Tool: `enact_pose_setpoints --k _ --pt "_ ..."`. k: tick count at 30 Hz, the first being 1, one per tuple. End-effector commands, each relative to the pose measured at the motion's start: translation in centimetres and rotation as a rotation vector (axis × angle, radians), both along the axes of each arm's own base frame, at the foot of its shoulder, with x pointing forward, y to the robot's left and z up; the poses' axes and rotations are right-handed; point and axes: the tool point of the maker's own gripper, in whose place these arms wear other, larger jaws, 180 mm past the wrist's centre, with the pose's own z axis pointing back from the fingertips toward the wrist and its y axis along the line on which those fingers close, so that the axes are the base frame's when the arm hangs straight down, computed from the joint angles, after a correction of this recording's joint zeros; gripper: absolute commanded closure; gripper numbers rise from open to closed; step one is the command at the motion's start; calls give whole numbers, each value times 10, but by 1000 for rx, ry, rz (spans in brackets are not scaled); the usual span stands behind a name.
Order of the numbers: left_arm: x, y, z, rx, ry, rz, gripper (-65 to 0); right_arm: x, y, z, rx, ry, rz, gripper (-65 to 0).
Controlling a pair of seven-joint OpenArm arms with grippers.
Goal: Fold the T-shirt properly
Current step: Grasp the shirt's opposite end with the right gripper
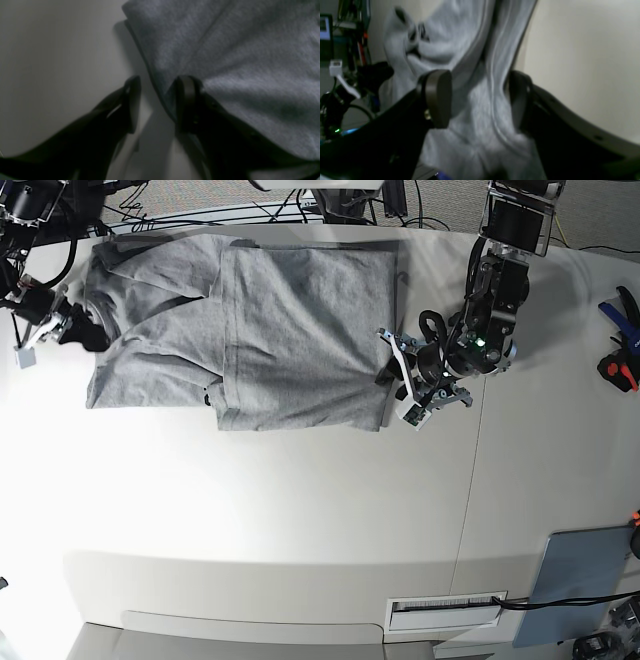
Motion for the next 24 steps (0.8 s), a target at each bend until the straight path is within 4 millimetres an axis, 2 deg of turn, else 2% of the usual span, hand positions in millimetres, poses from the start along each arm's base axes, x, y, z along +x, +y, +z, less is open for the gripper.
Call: enact_pose_setpoints --k 1,3,8,17,21,24 --pt "8 1 9 -6 -29 3 -230 14 -12 17 -40 -45 -7 -356" --pt "8 1 9 -6 -29 3 -230 17 -17 13 -74 -14 -10 -356" --pt "7 0 10 -8 -30 -6 -230 28 -16 19 -74 -33 -15 -356" --pt "7 -1 10 -9 -30 -11 -230 17 -20 5 -114 53 -9 -356" --pt "7 -1 10 -9 -30 -12 -230 12 -14 -1 -111 87 26 -356" --pt "7 -1 9 -8 -30 -12 -230 6 1 -12 -108 135 90 -356"
